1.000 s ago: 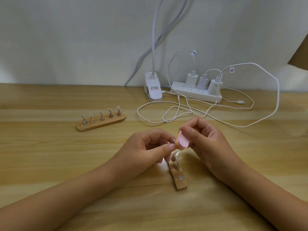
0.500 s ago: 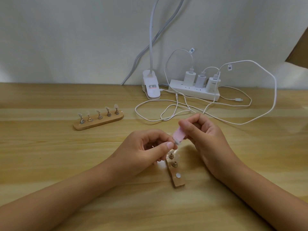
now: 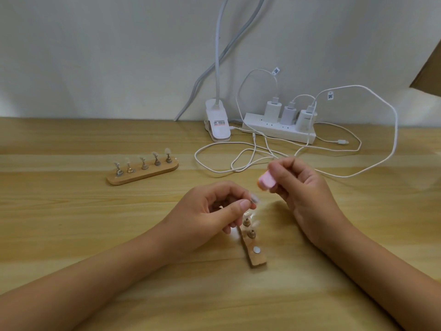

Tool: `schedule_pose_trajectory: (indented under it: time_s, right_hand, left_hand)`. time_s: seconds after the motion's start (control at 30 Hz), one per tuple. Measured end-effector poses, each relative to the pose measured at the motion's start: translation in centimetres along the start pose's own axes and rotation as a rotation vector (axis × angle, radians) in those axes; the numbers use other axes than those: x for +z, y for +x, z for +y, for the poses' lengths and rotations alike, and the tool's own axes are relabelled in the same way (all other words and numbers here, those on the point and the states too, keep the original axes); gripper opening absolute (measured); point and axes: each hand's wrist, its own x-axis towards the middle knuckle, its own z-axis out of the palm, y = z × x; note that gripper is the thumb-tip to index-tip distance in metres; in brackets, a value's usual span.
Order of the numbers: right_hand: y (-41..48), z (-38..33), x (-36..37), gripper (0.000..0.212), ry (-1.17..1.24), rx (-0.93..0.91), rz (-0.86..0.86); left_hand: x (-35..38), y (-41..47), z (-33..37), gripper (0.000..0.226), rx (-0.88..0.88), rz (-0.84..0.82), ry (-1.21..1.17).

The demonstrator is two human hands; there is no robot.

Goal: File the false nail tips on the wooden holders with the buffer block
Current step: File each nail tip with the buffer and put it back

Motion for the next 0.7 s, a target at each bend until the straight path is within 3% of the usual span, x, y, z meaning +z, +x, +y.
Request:
schedule_pose_trajectory:
  time_s: [0.1, 0.17, 0.3, 0.4, 0.5, 0.7]
  right_hand:
    - [-0.1, 0.1, 0.0, 0.012, 0.16, 0.057, -0.121]
    - [-0.1, 0.3, 0.3, 0.012, 0.059, 0.086, -0.164]
    - [0.4, 0.1, -0.5, 0.015, 0.02, 0.106, 0.016]
    - [0.2, 0.1, -0.6, 0.012, 0.12, 0.091, -0.091]
    - [-0.4, 0.5, 0.5, 0.009, 0.039, 0.094, -0.198]
    - [-0.7, 0.3, 0.7, 0.007, -0.049, 0.041, -0.157]
  left_hand:
    - [0.0, 0.0, -0.1, 0.011, 0.009, -0.01, 0.007]
    - [0.0, 0.0, -0.1, 0.017, 0.012, -0.011, 0.022]
    - [0.0, -0.1, -0.1, 0.013, 0.032, -0.018, 0.01]
    - [0.0, 0.1, -0.1, 0.011, 0.034, 0.003, 0.008]
    - [-0.1, 0.1, -0.2, 0.009, 0.02, 0.019, 0.011]
    - [-0.1, 0.2, -0.3, 0.019, -0.018, 0.048, -0.049]
